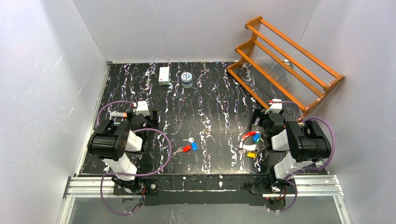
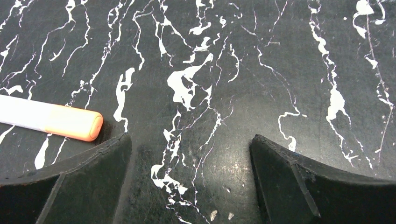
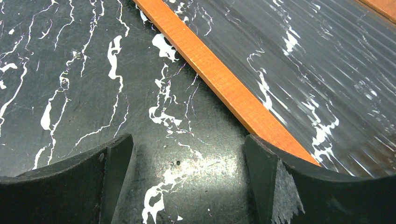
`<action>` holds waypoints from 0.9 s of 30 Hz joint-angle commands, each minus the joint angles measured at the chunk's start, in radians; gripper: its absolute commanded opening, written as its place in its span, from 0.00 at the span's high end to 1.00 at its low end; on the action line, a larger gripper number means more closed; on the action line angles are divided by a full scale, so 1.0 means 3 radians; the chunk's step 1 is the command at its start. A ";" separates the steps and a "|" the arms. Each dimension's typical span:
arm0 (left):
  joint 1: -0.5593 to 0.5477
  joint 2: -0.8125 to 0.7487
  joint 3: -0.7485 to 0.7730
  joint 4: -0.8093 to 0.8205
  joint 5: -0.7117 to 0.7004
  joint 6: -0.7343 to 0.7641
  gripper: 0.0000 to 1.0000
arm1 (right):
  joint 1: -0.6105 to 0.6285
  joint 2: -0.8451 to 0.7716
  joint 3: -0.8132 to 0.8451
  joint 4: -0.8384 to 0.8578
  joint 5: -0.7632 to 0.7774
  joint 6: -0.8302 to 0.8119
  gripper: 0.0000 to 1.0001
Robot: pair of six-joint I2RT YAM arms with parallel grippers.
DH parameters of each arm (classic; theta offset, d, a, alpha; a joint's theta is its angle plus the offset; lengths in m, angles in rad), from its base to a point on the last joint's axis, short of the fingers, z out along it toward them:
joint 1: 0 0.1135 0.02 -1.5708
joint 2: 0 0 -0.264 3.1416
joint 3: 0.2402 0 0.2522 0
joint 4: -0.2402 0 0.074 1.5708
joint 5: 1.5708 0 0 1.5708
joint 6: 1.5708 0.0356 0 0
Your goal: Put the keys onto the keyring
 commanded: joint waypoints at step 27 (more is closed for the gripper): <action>0.0021 -0.1911 0.1937 -0.4685 0.0980 -0.2065 0.02 | 0.0057 -0.1548 0.1037 -0.2537 -0.1250 0.0800 0.01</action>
